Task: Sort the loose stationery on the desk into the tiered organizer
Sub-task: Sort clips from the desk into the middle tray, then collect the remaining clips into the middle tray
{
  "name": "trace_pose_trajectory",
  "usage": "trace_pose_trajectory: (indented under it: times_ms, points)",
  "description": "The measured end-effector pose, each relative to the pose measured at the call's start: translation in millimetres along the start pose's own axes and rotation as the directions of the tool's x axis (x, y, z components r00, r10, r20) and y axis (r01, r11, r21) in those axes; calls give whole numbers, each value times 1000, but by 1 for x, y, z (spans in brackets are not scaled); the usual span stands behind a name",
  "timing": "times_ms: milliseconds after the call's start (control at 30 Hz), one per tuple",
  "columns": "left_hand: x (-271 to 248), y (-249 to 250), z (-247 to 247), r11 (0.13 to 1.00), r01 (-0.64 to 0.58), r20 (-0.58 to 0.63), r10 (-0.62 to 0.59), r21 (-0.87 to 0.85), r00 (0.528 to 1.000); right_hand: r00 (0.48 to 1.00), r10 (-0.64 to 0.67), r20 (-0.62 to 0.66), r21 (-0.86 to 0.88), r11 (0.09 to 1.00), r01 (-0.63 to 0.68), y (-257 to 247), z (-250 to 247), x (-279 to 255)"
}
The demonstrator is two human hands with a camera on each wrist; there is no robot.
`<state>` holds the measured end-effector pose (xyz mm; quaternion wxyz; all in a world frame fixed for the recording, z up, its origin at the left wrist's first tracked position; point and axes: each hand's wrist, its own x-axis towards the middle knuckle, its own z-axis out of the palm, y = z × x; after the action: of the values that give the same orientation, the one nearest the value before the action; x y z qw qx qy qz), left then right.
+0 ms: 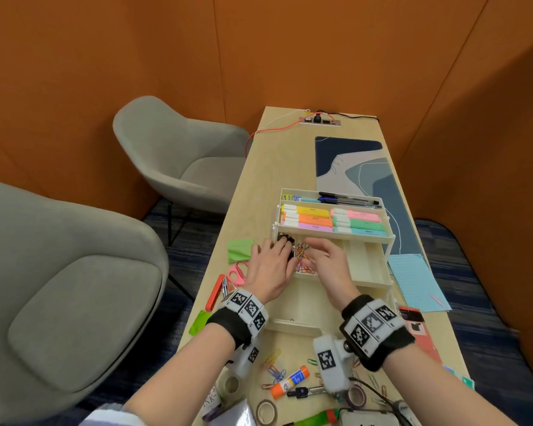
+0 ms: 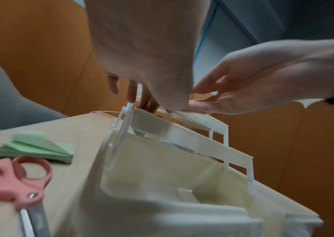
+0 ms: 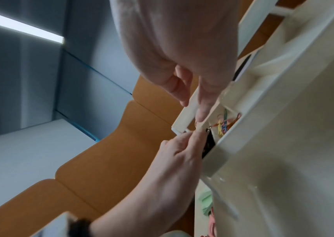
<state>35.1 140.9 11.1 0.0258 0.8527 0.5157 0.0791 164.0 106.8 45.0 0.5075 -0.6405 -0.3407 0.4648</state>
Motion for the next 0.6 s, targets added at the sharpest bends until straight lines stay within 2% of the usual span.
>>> trace_pose_trajectory:
  times_ms: [133, 200, 333, 433, 500, 600]
  points:
    - [10, -2, 1, 999, 11, 65, -14, 48, 998, 995, -94, -17, -59, 994, 93, 0, -35, -38]
    - [9, -1, -4, 999, -3, 60, 0, 38, 998, 994, -106, -9, -100, 990, 104, 7, -55, -55]
    - [-18, -1, -9, 993, -67, -86, 59, -101, 995, 998, -29, 50, -192, 981, 38, 37, -96, -80]
    - [-54, -3, -7, 974, -94, -183, 56, -204, 982, 998, 16, 62, -317, 949, 5, 61, -123, -94]
    - [-84, -2, -1, 962, -95, -174, 51, -256, 983, 996, 19, 86, -467, 884, 23, 75, -133, -102]
    - [-126, 0, 16, 938, -55, -38, 45, -343, 998, 986, -79, 145, -703, 693, 159, 86, -131, -114]
